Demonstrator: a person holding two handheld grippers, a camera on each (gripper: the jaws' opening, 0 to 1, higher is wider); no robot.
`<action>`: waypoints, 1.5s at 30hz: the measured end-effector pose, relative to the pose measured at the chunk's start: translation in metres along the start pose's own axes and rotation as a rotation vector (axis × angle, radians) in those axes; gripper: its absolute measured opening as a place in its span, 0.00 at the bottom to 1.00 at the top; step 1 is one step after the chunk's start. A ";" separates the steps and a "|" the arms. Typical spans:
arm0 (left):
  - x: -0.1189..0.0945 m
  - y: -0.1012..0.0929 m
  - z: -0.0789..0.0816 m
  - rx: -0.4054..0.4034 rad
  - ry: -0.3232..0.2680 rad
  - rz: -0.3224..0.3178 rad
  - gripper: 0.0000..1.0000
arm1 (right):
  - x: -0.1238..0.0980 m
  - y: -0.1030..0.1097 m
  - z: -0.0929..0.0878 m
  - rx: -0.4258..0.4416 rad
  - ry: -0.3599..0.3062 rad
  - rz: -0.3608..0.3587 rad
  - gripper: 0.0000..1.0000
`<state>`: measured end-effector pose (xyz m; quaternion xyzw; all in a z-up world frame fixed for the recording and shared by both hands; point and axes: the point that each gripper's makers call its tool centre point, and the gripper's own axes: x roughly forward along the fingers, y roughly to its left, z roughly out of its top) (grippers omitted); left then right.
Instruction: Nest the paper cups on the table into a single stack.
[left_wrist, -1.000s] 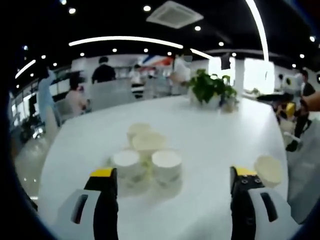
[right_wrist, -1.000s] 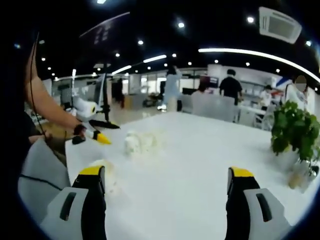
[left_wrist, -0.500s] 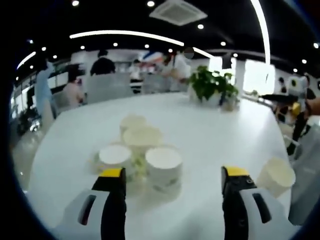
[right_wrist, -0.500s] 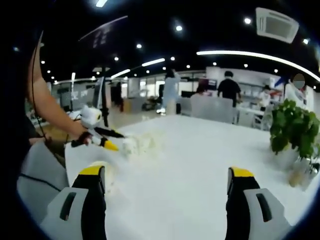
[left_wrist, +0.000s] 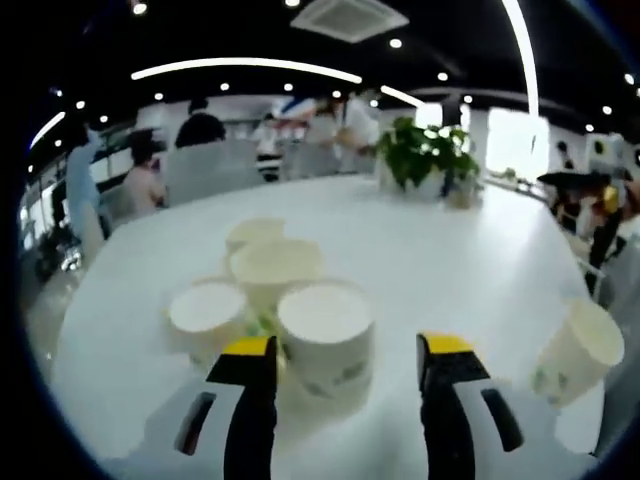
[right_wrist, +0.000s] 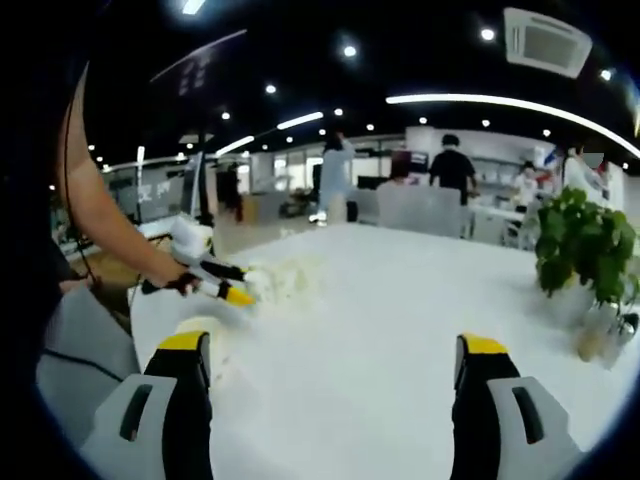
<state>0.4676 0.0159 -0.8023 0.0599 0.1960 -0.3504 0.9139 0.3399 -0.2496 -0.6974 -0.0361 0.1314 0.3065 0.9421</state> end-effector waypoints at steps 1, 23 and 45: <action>0.001 0.000 -0.001 0.001 0.004 0.003 0.49 | 0.000 0.000 -0.001 0.001 0.002 -0.001 1.00; 0.001 -0.009 -0.001 0.033 0.037 -0.042 0.36 | -0.004 0.006 -0.001 0.010 0.004 0.001 1.00; 0.009 -0.038 0.051 0.054 0.050 -0.193 0.35 | -0.001 0.008 0.003 0.004 0.004 0.016 1.00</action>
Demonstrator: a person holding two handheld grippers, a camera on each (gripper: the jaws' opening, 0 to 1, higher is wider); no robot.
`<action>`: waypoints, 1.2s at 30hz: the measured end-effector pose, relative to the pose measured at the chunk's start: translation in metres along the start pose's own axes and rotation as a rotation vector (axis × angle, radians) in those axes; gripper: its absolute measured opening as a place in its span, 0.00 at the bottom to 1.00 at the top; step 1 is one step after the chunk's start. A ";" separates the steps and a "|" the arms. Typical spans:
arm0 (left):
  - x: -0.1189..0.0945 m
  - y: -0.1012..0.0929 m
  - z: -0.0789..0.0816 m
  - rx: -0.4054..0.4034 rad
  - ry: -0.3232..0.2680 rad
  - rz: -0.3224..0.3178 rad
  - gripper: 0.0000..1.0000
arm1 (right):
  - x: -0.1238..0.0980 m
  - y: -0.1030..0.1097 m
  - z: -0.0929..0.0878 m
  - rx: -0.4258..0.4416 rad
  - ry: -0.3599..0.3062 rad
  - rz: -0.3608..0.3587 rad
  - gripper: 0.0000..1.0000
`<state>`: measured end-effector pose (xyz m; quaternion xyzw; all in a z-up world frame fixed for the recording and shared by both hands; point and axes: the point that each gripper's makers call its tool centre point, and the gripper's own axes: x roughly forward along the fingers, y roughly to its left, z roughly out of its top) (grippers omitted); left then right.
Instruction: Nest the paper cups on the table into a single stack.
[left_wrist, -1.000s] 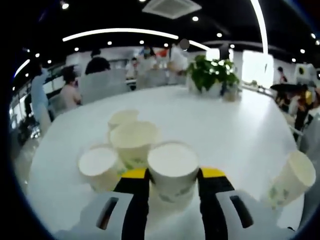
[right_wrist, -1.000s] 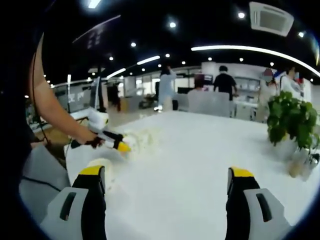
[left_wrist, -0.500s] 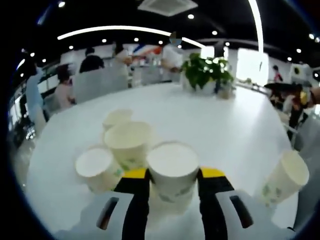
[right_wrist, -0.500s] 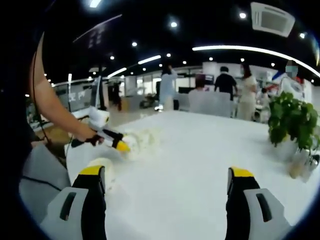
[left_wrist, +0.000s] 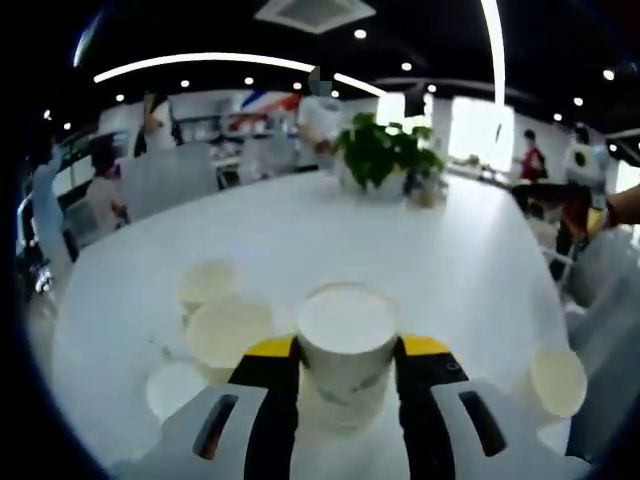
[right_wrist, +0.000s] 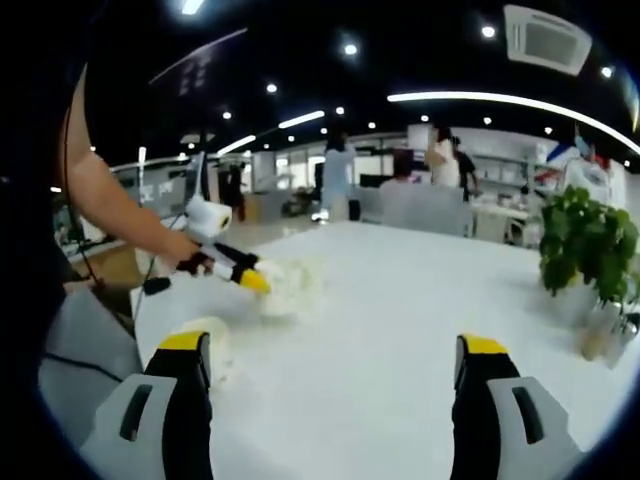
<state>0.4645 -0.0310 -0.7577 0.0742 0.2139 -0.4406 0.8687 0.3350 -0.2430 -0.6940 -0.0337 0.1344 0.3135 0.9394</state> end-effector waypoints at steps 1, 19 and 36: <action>0.000 0.000 0.002 0.005 -0.001 -0.003 0.35 | 0.000 0.000 0.001 0.000 0.000 0.001 1.00; -0.011 0.005 0.044 0.033 -0.010 -0.043 0.35 | 0.005 0.002 0.009 -0.011 -0.007 0.016 1.00; -0.021 0.006 0.085 0.055 -0.017 -0.093 0.35 | 0.009 0.003 0.015 -0.016 -0.010 0.029 1.00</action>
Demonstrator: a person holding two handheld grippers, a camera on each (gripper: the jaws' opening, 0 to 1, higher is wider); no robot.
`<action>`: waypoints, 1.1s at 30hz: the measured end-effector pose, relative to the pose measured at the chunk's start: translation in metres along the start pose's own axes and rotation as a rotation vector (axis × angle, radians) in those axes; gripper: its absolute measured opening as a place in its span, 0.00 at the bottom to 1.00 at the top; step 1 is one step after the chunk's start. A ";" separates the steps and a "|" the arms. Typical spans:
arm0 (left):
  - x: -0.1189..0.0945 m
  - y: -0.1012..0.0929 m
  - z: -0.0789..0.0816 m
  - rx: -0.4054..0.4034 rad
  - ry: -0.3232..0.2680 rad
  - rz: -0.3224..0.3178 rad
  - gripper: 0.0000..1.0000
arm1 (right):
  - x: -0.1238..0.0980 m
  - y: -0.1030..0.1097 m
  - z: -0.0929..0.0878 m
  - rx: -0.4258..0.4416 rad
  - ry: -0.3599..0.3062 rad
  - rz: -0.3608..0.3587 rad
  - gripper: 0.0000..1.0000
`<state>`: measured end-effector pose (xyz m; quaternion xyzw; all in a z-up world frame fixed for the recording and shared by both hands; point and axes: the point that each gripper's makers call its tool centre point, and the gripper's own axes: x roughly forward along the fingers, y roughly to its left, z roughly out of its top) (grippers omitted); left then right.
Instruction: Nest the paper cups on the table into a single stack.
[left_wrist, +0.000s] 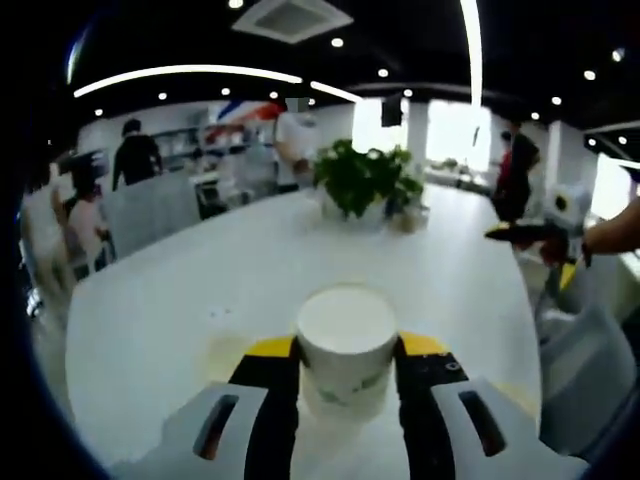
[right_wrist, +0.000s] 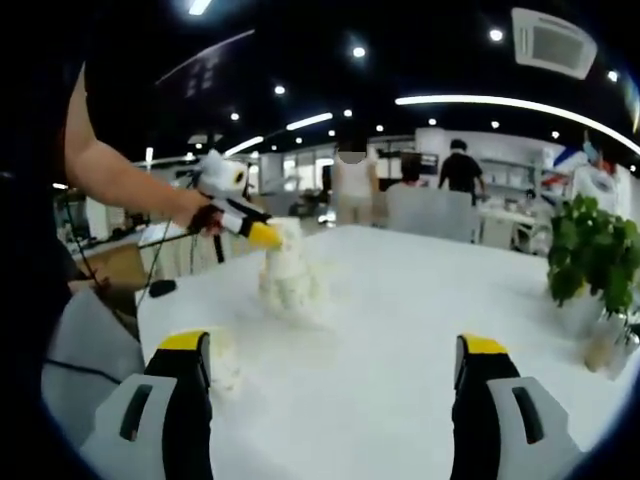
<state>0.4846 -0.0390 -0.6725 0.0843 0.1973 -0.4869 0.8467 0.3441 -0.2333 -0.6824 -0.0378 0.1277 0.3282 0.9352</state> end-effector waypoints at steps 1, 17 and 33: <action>0.000 0.000 0.001 0.008 0.001 -0.002 0.35 | 0.001 0.000 0.000 0.000 0.002 0.002 1.00; -0.010 -0.007 0.038 0.059 0.019 -0.075 0.35 | 0.004 0.002 0.004 -0.009 -0.006 0.012 1.00; -0.017 -0.011 0.059 0.049 0.002 -0.102 0.36 | 0.003 0.004 0.006 -0.017 -0.009 0.020 1.00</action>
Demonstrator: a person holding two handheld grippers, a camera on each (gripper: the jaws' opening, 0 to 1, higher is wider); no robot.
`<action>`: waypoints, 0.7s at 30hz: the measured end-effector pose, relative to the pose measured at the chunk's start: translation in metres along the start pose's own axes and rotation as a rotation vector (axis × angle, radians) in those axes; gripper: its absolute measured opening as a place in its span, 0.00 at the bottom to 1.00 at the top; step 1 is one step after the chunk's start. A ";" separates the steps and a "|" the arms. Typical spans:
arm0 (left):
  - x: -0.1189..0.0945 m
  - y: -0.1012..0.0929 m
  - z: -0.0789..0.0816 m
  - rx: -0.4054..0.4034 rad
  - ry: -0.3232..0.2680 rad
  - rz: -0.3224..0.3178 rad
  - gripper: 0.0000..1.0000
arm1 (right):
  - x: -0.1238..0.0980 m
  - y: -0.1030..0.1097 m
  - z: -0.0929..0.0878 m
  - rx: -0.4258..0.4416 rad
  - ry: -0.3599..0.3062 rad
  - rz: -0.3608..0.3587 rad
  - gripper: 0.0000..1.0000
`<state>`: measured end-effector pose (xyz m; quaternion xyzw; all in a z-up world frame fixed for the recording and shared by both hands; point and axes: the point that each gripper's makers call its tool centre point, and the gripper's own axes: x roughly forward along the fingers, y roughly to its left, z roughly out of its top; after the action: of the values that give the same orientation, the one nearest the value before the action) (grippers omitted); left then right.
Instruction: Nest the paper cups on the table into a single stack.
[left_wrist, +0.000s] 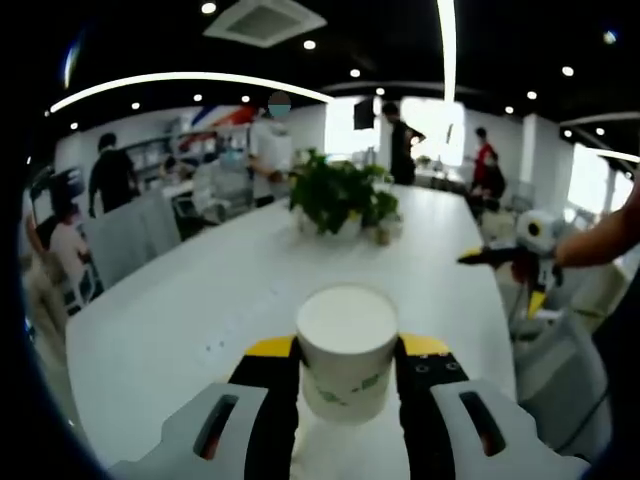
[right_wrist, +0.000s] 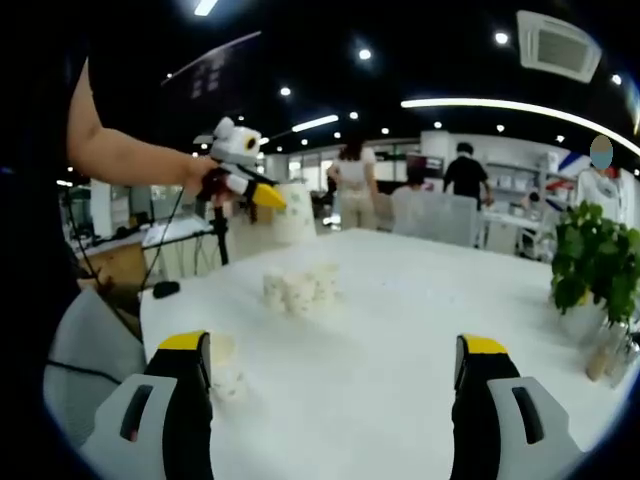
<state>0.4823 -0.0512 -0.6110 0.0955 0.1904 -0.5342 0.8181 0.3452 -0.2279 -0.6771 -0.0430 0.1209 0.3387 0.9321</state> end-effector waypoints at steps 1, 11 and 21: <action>0.000 -0.001 0.001 0.002 0.000 0.001 0.36 | 0.000 0.000 0.000 0.001 0.000 0.000 1.00; -0.003 -0.015 0.001 -0.007 -0.019 -0.014 0.36 | -0.001 0.000 -0.002 0.000 0.003 -0.002 1.00; -0.010 -0.033 0.004 0.006 -0.030 -0.019 0.36 | -0.004 0.006 -0.001 -0.006 -0.002 0.008 1.00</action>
<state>0.4496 -0.0577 -0.6013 0.0881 0.1772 -0.5437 0.8156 0.3379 -0.2262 -0.6771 -0.0450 0.1191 0.3429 0.9307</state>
